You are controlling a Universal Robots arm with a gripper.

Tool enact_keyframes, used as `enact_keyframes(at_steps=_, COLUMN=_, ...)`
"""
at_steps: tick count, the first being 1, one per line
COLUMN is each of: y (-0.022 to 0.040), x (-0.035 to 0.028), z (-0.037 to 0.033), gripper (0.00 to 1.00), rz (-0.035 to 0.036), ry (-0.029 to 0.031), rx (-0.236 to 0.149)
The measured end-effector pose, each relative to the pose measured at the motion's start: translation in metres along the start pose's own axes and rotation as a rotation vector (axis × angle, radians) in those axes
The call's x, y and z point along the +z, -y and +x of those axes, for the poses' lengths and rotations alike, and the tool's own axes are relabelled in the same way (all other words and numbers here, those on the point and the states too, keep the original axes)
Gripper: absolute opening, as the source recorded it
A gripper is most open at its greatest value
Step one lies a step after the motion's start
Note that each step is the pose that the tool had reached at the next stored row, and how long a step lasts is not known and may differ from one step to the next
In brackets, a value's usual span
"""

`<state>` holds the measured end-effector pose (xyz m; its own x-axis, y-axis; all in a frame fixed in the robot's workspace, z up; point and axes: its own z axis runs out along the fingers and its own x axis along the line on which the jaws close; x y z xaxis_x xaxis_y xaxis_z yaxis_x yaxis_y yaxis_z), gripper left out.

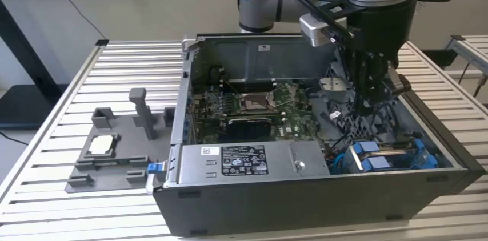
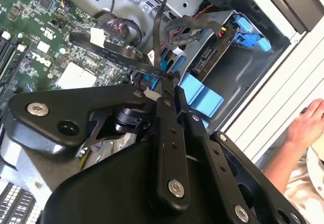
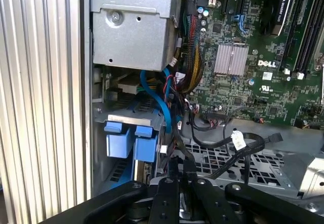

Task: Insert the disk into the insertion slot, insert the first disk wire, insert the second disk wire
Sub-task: 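Insert the second disk wire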

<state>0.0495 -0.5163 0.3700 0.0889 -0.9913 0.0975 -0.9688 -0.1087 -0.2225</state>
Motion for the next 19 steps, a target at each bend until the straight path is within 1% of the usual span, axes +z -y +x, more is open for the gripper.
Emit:
enact_keyframes(at_steps=6, y=0.0000, x=0.0000, z=0.0000, gripper=0.16, rz=0.0000, ry=-0.0001, rx=0.000)
enact_keyframes(at_steps=7, y=0.0005, x=0.0002, z=0.0001, gripper=0.16, rz=-0.0008, ry=-0.0001, rx=0.000)
enact_keyframes(at_steps=8, y=0.0019, x=0.0006, z=0.0002, gripper=0.16, rz=-0.0042, ry=0.0003, rx=0.000)
enact_keyframes(at_steps=10, y=0.0064, x=0.0019, z=0.0007, gripper=0.16, rz=-0.0178, ry=0.0020, rx=-0.001)
enact_keyframes(at_steps=11, y=0.0087, x=0.0025, z=0.0010, gripper=0.16, rz=-0.0262, ry=0.0027, rx=-0.002)
enact_keyframes(at_steps=13, y=0.0132, x=0.0038, z=0.0019, gripper=0.16, rz=-0.0453, ry=0.0046, rx=-0.003)
enact_keyframes(at_steps=16, y=0.0191, x=0.0061, z=0.0050, gripper=0.16, rz=-0.0774, ry=0.0082, rx=-0.006)
enact_keyframes(at_steps=18, y=0.0226, x=0.0076, z=0.0075, gripper=0.16, rz=-0.0944, ry=0.0108, rx=-0.007)
enact_keyframes(at_steps=19, y=0.0240, x=0.0082, z=0.0088, gripper=0.16, rz=-0.1014, ry=0.0125, rx=-0.007)
